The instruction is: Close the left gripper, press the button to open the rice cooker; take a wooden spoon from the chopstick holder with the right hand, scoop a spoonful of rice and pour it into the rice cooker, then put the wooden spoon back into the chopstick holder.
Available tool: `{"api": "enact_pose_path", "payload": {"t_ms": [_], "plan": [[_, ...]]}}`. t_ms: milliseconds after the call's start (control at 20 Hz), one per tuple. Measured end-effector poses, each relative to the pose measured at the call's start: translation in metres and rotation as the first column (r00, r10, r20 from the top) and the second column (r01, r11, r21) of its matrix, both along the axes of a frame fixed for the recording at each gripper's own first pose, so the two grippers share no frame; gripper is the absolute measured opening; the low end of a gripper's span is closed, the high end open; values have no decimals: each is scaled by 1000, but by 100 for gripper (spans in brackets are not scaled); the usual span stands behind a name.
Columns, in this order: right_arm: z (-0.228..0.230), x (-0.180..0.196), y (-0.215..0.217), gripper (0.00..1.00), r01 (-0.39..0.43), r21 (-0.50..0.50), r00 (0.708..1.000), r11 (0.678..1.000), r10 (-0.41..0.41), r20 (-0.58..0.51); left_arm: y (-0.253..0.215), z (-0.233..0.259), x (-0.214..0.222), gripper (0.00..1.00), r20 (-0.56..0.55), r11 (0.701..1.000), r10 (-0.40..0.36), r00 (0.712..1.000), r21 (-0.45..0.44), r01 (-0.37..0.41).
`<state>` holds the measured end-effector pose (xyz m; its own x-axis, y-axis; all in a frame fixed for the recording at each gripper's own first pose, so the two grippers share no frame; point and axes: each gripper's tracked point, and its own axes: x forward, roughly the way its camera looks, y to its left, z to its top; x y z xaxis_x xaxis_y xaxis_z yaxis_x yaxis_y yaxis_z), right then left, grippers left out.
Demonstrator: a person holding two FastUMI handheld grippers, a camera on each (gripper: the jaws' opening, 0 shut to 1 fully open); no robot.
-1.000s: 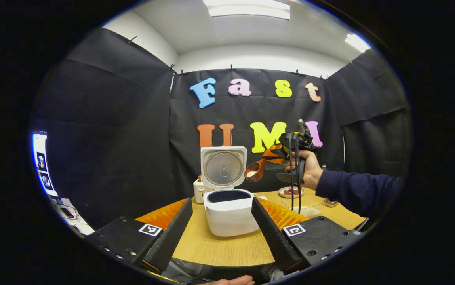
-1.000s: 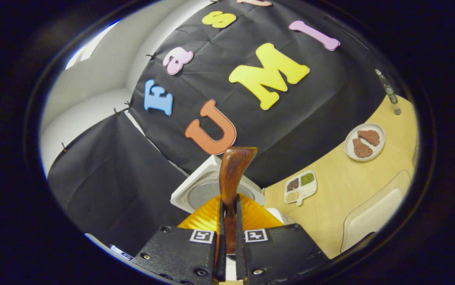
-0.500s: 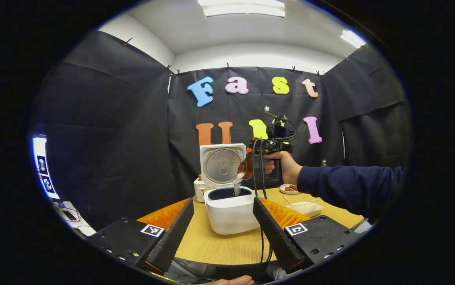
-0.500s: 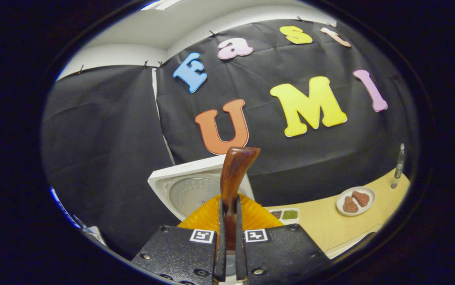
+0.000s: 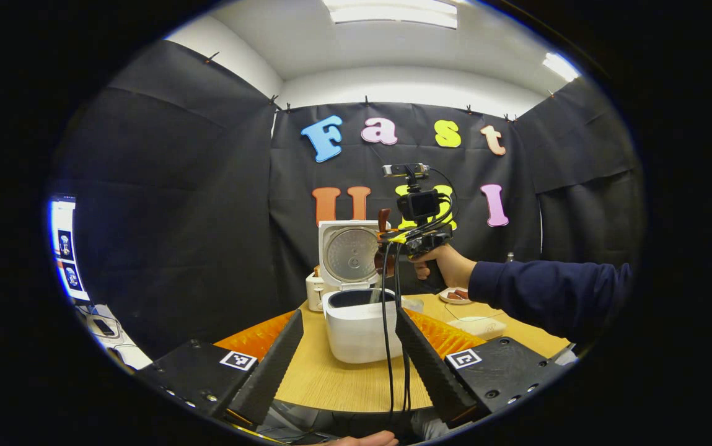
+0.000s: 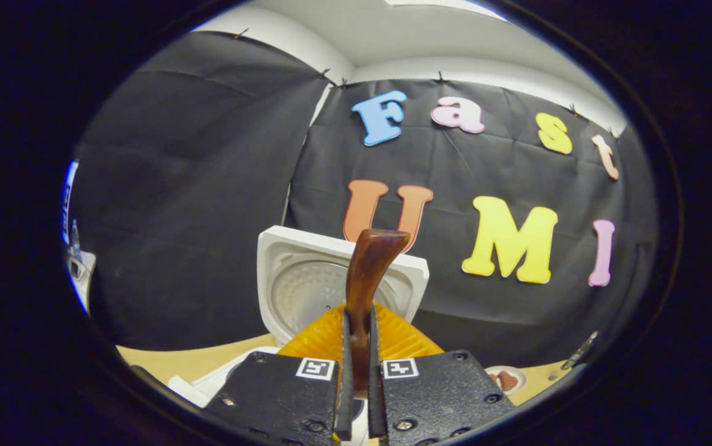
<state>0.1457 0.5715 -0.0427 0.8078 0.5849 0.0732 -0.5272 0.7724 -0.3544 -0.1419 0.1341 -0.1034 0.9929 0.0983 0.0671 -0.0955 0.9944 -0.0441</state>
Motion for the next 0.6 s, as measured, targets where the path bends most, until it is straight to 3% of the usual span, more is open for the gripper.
{"api": "enact_pose_path", "payload": {"t_ms": [250,400,600], "plan": [[-7,-15,7,15,-20,-118,996,993,29,81,-5,1,1,95,2,1000,-13,1000,-4,13],[-5,-13,-6,15,-13,-89,999,996,18,48,-14,5,1,95,10,1000,-23,1000,-10,23],[6,-13,-59,15,42,-63,998,997,-39,58,-33,5,3,95,21,999,-42,999,-22,42]]}}
